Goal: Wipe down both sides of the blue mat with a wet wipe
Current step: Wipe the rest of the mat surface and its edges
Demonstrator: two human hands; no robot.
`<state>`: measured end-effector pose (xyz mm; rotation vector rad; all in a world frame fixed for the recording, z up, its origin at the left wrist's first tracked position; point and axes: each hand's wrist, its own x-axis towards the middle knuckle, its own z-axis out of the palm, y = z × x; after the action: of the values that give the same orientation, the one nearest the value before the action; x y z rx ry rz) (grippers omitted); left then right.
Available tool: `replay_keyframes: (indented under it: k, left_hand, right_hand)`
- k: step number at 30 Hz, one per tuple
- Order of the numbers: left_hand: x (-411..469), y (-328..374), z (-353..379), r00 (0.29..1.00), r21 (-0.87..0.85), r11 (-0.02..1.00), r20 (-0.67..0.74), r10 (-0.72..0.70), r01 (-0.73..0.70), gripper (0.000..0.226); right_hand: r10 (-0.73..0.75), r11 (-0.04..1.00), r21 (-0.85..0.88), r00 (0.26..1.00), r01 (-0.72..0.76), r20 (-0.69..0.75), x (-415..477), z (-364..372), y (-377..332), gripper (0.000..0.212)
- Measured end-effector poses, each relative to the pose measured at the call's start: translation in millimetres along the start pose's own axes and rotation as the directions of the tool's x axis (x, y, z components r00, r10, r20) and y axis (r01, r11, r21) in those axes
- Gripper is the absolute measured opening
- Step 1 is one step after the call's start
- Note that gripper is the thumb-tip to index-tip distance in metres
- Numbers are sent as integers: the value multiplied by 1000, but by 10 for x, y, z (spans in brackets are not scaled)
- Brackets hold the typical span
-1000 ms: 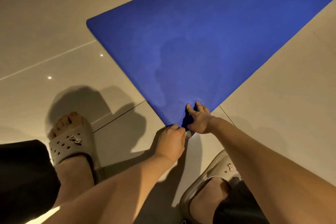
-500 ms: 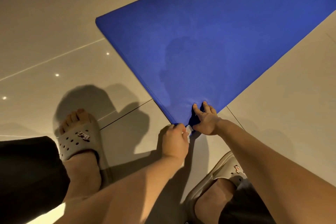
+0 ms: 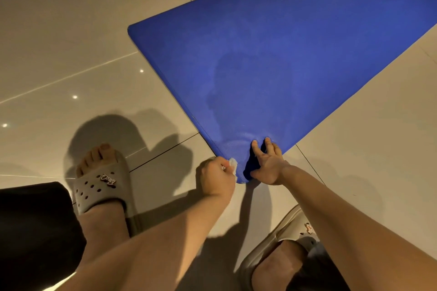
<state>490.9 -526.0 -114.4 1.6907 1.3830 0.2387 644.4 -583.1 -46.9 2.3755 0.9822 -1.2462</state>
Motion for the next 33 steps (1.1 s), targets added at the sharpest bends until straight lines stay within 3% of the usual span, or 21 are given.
replay_keyframes:
  k: [2, 6, 8, 11, 13, 16, 19, 21, 24, 26, 29, 33]
  left_hand:
    - [240, 88, -117, 998, -109, 993, -14, -54, 52, 33]
    - [394, 101, -123, 993, -108, 990, -68, -94, 86, 25]
    - [210, 90, -6, 997, -68, 996, -58, -55, 51, 22]
    - [-26, 140, 62, 1000, 15, 1000, 20, 13, -13, 17]
    - [40, 125, 52, 1000, -7, 1000, 8, -15, 15, 17]
    - [481, 234, -144, 984, -261, 951, -8, -176, 167, 24]
    - [1084, 474, -480, 941, -542, 791, -3, -338, 283, 15]
    - [1316, 523, -652, 929, -609, 749, -55, -366, 260, 20]
    - [924, 431, -525, 992, -216, 968, 16, -125, 126, 12]
    - [410, 309, -310, 999, -25, 999, 23, 24, -23, 19]
    - [264, 257, -220, 1000, -19, 1000, -15, 19, -20, 24]
    - [1082, 435, -570, 997, -50, 997, -44, -68, 66, 14]
  right_hand:
    - [-3, 1000, 8, 1000, 3, 1, -1, -2, -2, 96]
    - [13, 999, -30, 1000, -13, 0, -3, -7, 0, 93]
    - [2, 999, -49, 991, -9, -135, 18, -55, -11, 78]
    - [26, 1000, 16, 917, -21, -397, 81, -177, -80, 53]
    - [65, 997, 71, 910, -40, -409, 145, -225, -144, 66]
    - [65, 997, -21, 941, -76, -333, 216, -227, -212, 94]
    - [80, 988, -97, 945, -117, -317, 249, -227, -249, 104]
    - [83, 984, -121, 940, -129, -330, 260, -231, -257, 105]
    - [79, 981, -137, 933, -135, -351, 239, -237, -251, 105]
    - [80, 980, -143, 931, -139, -356, 226, -247, -262, 105]
    - [83, 977, -155, 928, -148, -363, 218, -246, -293, 105]
    - [87, 978, -146, 928, -149, -363, 187, -232, -312, 105]
